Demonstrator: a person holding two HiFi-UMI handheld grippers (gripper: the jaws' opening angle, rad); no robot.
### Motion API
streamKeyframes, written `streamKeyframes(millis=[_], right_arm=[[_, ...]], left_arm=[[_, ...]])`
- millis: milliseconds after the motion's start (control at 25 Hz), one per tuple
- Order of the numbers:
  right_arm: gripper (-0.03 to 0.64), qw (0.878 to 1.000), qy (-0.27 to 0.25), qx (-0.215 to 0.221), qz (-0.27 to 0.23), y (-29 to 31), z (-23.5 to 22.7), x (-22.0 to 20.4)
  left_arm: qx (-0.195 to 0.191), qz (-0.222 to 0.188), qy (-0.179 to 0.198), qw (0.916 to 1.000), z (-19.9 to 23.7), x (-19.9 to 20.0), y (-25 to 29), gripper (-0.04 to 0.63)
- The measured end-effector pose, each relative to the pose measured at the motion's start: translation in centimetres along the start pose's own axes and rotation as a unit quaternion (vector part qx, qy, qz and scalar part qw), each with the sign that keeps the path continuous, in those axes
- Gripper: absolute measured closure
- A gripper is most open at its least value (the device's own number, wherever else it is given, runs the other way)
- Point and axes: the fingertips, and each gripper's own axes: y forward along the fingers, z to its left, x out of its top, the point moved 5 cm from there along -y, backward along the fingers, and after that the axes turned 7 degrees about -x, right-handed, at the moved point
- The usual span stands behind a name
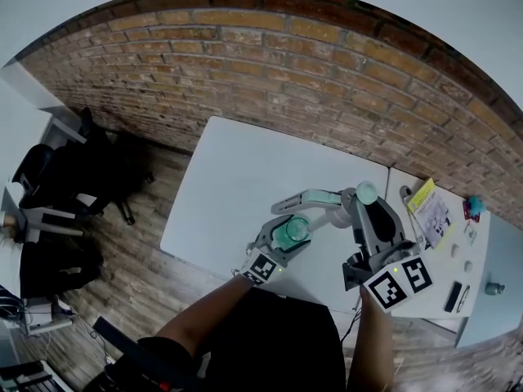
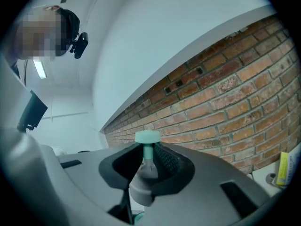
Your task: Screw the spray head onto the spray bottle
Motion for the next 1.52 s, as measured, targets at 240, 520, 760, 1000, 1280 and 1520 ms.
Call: streamKeyframes(millis=[240,520,760,1000,1280,1520], right_arm=[[0.545,1.000,0.025,-0.004,0.012,0.7,-1.1,-1.6],[0.546,0.999,0.038,-0.002,0.030,1.2,-1.8,-3.3],[0.546,0.998,0.042,0.005,0.051,1.8,-1.8,-5.1],[0.545,0.997,0.028,0.016,0.074,2.5,-0.9,-7.2],[0.545,0.994,0.011,0.024,0.103,3.0,0.2,-10.0],[0.545,0.990,0.004,0.028,0.136,3.3,1.0,-12.7]], left_arm=[[0.003,0.006,-0.009,0.9999,-0.1,-0.6,0.1,0.264],[0.004,0.002,0.002,1.0000,0.1,0.2,0.0,0.264],[0.009,-0.002,0.006,0.9999,0.2,0.3,0.1,0.264],[0.009,0.002,0.005,0.9999,0.2,0.4,0.0,0.264],[0.016,-0.002,-0.012,0.9998,0.1,-0.1,0.0,0.264],[0.014,0.000,-0.008,0.9999,0.1,-0.1,0.1,0.264]])
